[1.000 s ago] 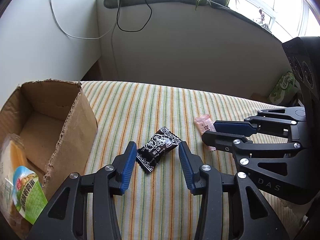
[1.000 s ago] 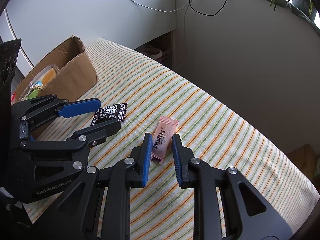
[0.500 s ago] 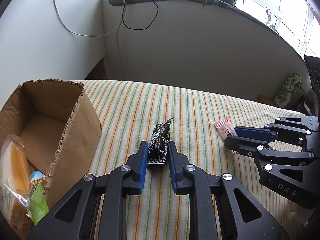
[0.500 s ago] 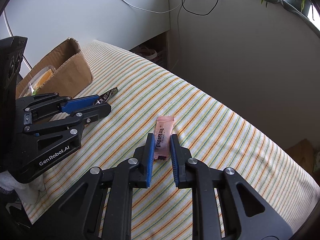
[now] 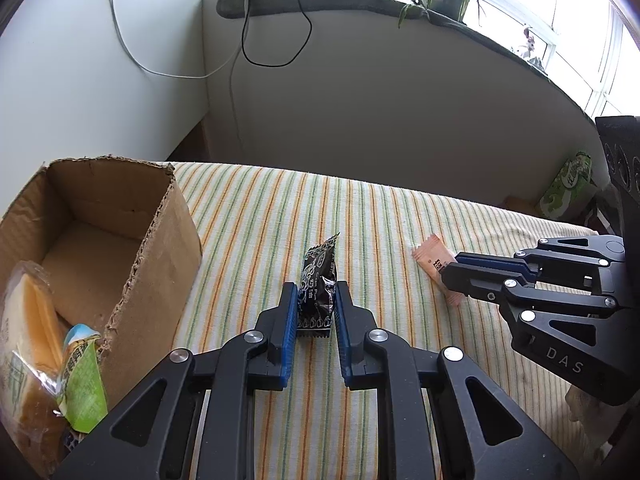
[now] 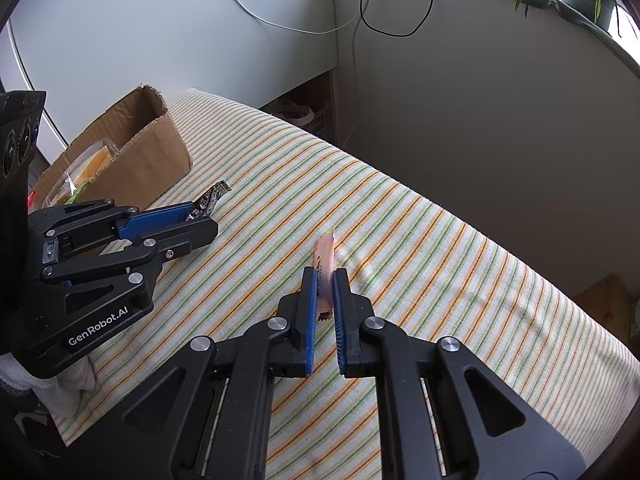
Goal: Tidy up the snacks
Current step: 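Carry the black and pink wrappers over the box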
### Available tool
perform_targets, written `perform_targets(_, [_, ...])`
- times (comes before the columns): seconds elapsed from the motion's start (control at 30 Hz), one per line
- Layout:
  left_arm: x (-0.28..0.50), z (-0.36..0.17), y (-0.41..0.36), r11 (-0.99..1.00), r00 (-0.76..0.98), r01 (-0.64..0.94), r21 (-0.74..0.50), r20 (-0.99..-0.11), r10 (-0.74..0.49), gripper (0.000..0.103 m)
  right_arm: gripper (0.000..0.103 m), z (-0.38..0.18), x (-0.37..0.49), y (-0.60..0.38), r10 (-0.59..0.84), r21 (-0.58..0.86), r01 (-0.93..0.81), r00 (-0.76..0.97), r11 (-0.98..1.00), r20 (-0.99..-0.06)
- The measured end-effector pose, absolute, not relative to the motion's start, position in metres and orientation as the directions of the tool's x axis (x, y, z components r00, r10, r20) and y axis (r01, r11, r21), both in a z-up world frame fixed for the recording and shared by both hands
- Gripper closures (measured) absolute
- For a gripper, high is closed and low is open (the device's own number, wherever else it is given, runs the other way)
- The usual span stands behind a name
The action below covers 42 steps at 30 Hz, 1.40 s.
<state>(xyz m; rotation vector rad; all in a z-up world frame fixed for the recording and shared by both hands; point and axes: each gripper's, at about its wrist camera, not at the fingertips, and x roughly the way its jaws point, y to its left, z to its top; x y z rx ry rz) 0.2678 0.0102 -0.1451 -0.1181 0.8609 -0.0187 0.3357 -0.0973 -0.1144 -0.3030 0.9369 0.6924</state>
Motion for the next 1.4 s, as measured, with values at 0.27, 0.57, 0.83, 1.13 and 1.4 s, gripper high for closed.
perform_targets(0.27, [0.26, -0.142, 0.011, 0.991, 0.661, -0.027, -0.128, -0.746, -0.079, 0.086, 0.098, -0.11, 0.331, -0.094, 0.418, 0.04, -0.668, 0.417, 0.743, -0.807])
perform_targets(0.57, [0.25, -0.129, 0.006, 0.988, 0.68, -0.012, -0.157, -0.726, -0.107, 0.086, 0.098, -0.09, 0.318, -0.101, 0.417, 0.021, -0.658, 0.451, 0.752, -0.789])
perform_targets(0.83, [0.217, -0.096, 0.015, 0.981, 0.726, 0.001, -0.191, -0.675, -0.132, 0.086, 0.098, -0.048, 0.29, -0.091, 0.444, -0.004, -0.674, 0.492, 0.739, -0.749])
perform_targets(1.13, [0.173, -0.06, 0.05, 0.977, 0.773, -0.036, -0.211, -0.625, -0.106, 0.086, 0.098, -0.015, 0.258, -0.038, 0.489, -0.034, -0.719, 0.505, 0.694, -0.712])
perform_targets(1.4, [0.15, -0.04, 0.101, 0.97, 0.798, -0.101, -0.221, -0.601, -0.054, 0.086, 0.098, -0.003, 0.247, 0.019, 0.52, -0.041, -0.763, 0.478, 0.645, -0.708])
